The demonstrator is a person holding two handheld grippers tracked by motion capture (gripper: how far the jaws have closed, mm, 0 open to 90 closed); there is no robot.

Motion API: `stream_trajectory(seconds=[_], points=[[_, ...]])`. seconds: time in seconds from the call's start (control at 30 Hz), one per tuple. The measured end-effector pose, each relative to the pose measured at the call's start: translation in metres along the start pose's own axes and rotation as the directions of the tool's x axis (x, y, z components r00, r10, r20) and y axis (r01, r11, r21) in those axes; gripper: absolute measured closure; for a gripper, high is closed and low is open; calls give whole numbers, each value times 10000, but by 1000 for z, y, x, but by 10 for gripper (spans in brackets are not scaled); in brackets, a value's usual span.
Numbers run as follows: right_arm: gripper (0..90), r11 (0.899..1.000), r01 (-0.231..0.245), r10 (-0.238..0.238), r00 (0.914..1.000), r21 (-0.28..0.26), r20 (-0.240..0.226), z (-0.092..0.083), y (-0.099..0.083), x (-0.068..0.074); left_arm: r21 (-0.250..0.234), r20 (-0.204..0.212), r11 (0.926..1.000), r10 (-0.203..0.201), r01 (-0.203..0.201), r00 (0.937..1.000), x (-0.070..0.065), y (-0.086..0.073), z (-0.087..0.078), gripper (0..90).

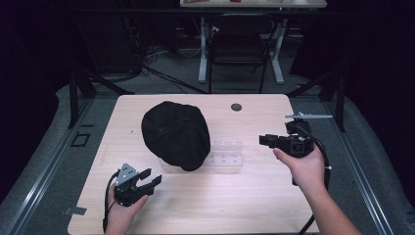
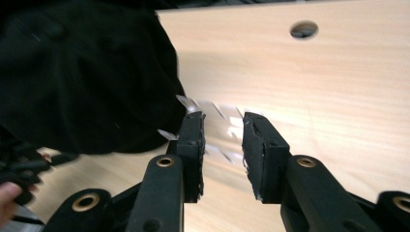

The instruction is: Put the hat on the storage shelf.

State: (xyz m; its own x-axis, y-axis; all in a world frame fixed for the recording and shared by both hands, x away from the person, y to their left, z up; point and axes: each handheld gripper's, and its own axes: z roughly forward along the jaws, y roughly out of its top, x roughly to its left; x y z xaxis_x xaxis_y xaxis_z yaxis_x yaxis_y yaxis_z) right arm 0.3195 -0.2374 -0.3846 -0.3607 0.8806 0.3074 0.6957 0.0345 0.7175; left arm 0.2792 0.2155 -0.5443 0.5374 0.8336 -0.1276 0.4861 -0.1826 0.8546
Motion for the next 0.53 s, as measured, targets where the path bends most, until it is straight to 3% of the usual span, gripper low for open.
stream_trajectory(seconds=[0.13, 0.2, 0.4, 0.47, 0.53], points=[[689, 10000, 61, -61, 10000, -6, -32, 2, -7, 0, 37, 10, 10000, 47, -47, 10000, -1, -1, 1, 485], [686, 9995, 309, -310, 9991, 30, 306, 3, -12, 2, 48, 62, 10000, 68, -68, 10000, -2, -2, 1, 485], [672, 9959, 894, -884, 9943, -135, 588, 9, -39, 3, 104, 99, 9998, 143, -144, 9998, -6, -2, 3, 490], [666, 9917, 1278, -1254, 9855, -141, 1143, 15, -55, -2, 73, 192, 9998, 187, -188, 9996, -8, -1, 5, 491], [666, 9895, 1439, -1405, 9806, -151, 1363, 18, -61, -4, 42, 190, 9997, 228, -229, 9996, -10, 0, 6, 491]])
